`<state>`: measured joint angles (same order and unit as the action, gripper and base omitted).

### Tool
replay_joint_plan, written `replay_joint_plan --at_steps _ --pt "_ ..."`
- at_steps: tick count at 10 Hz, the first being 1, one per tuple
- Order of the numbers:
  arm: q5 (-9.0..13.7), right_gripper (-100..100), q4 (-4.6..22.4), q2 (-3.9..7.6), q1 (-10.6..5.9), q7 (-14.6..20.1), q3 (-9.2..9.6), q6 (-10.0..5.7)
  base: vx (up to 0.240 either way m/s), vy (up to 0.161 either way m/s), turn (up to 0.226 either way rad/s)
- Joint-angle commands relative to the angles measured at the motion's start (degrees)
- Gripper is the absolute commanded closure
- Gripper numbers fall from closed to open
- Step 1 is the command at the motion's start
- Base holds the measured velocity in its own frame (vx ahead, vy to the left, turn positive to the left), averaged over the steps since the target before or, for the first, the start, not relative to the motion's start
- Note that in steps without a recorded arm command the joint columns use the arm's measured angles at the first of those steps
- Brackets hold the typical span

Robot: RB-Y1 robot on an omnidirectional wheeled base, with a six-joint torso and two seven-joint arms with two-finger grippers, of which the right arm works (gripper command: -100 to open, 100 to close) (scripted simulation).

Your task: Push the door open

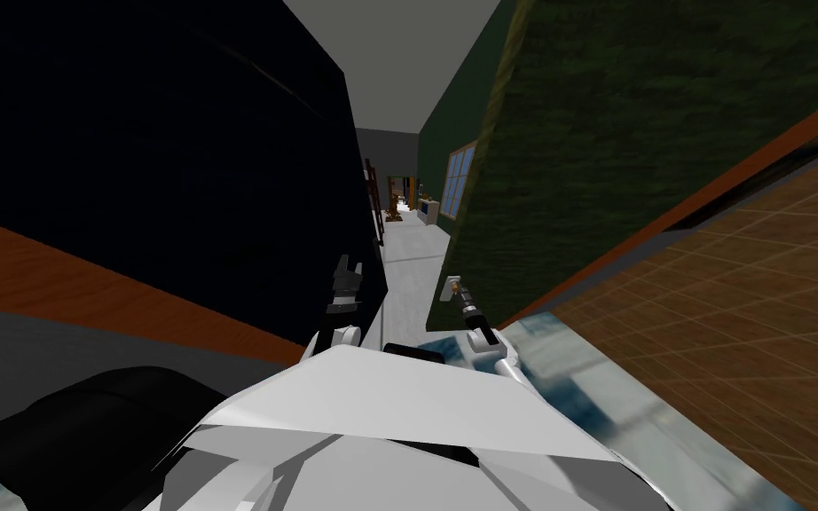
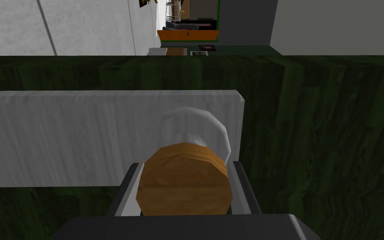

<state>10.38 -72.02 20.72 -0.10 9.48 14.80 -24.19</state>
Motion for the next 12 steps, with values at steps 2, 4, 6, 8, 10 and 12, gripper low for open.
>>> replay_joint_plan --at_steps 2,4,6,8,10,12 --pt "-0.1 100 1.1 -1.41 -1.95 -1.7 -2.74 0.36 0.092 0.035 -0.074" --pt "-0.4 100 2.3 -3.08 -2.98 -3.0 -4.12 0.69 0.09 0.02 -0.073" --pt "-0.2 -100 1.2 -2.4 -1.87 -2.2 -2.94 1.82 -0.118 0.013 -0.013" --pt "0.0 -100 0.5 -2.16 -1.53 -1.7 -2.36 2.62 -0.235 -0.003 -0.012" --pt "0.2 -100 -0.4 -1.85 -1.11 -1.2 -1.63 3.63 -0.23 0.011 -0.016" --pt "0.3 -100 -1.0 -1.65 -0.83 -0.8 -1.15 4.3 -0.207 0.024 -0.017"
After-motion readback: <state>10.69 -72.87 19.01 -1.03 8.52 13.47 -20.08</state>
